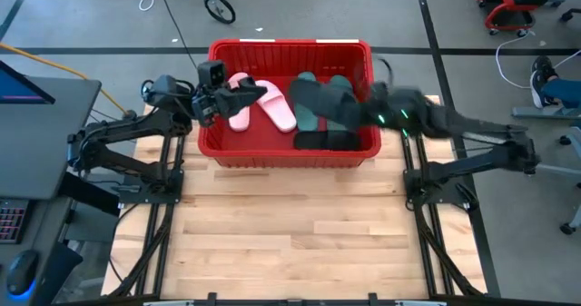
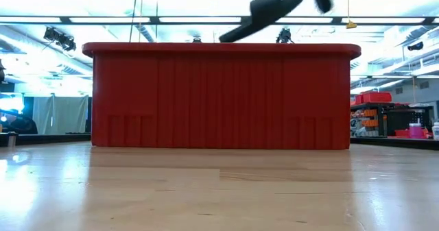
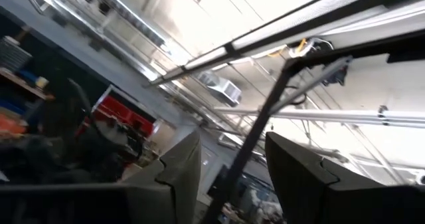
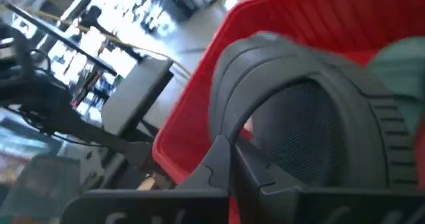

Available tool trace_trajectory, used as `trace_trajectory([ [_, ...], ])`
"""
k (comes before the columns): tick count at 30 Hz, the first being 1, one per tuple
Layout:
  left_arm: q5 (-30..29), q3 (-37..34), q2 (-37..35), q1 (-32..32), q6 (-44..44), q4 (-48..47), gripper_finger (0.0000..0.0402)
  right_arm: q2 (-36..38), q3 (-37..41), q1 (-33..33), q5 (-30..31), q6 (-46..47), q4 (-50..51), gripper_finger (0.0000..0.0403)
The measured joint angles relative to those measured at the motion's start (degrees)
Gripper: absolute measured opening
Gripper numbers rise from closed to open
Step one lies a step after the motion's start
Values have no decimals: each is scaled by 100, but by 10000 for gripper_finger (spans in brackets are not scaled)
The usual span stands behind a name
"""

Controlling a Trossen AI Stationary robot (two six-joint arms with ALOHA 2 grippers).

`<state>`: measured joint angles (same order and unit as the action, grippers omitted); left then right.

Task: Pick and place slides into bin
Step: Put the black slide into the red bin

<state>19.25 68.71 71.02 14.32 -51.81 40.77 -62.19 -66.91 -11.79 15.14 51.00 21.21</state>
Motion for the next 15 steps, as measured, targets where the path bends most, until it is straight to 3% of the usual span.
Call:
trace_trajectory([
  [3,-6,0,15,161,0,-4,174,-967,-625,-769,-1255,-342,-127,2],
  [8,-11,0,20,286,7,0,174,-2825,-1422,-1126,-2755,-590,-72,2],
  [12,-7,0,20,293,6,4,174,-3972,-2062,-1133,-3357,-672,-190,2],
  [15,-4,0,20,293,7,0,173,-4656,-2421,-1075,-3406,-806,-160,2],
])
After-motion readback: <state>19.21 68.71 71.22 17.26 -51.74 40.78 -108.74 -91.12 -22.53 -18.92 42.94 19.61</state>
